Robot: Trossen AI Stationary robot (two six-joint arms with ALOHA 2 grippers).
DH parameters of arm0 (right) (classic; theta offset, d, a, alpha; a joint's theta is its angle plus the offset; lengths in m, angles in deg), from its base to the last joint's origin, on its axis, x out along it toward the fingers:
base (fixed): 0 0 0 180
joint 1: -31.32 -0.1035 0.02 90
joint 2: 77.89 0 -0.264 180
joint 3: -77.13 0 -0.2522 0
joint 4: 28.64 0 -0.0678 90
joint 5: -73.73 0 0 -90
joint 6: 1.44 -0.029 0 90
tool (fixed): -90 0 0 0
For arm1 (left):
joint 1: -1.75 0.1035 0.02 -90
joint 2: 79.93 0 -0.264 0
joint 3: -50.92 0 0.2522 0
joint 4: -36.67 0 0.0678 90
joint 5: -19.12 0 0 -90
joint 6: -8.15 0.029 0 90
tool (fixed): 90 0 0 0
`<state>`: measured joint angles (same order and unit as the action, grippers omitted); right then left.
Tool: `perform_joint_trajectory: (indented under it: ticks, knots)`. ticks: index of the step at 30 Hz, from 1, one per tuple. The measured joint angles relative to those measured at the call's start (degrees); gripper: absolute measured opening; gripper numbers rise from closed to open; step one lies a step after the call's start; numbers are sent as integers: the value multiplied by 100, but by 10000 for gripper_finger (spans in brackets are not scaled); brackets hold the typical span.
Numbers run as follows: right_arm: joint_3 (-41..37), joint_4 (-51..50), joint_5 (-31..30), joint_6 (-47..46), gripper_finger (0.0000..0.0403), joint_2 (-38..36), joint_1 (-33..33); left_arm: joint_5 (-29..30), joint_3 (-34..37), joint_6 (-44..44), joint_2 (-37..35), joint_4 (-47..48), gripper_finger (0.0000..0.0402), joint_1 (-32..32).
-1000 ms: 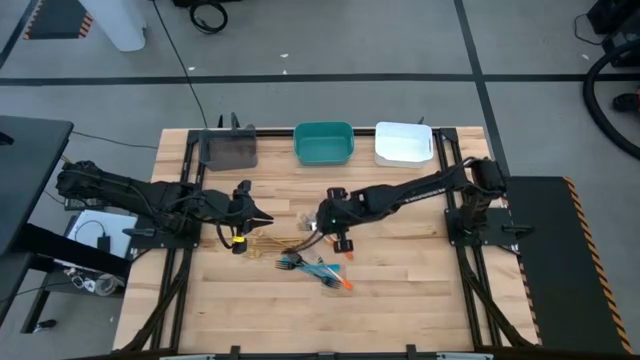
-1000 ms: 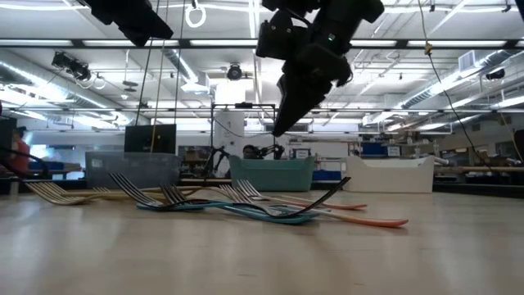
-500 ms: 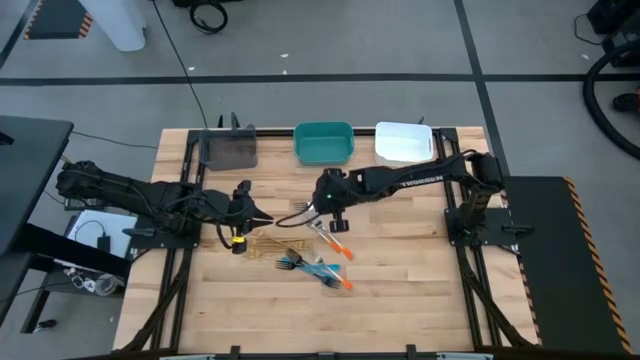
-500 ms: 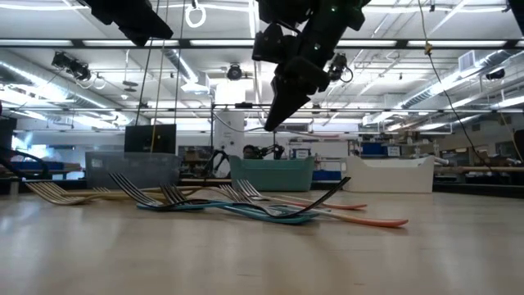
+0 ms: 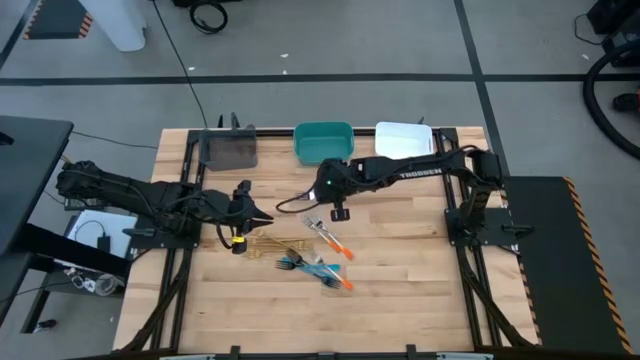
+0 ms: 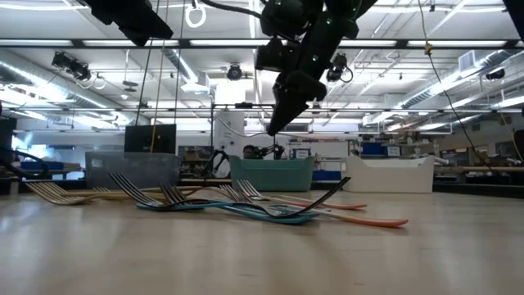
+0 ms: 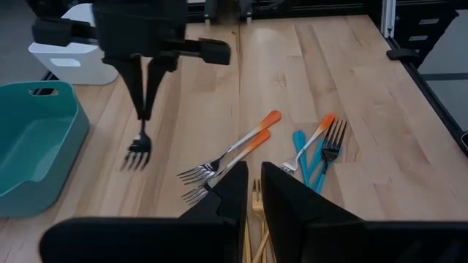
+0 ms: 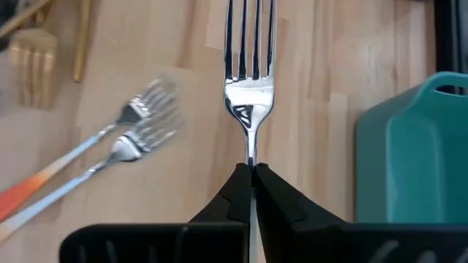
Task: Sort silverware by color (type)
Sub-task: Put the orange fork into the blue bin
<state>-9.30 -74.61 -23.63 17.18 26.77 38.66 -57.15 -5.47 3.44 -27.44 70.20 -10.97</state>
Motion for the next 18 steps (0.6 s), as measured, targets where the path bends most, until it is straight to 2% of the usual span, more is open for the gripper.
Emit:
perform_joint_trajectory:
  ticks: [18]
  knots:
    - [0,317,157,505,13,0,470,9,0,51,-2,-10,50,-1]
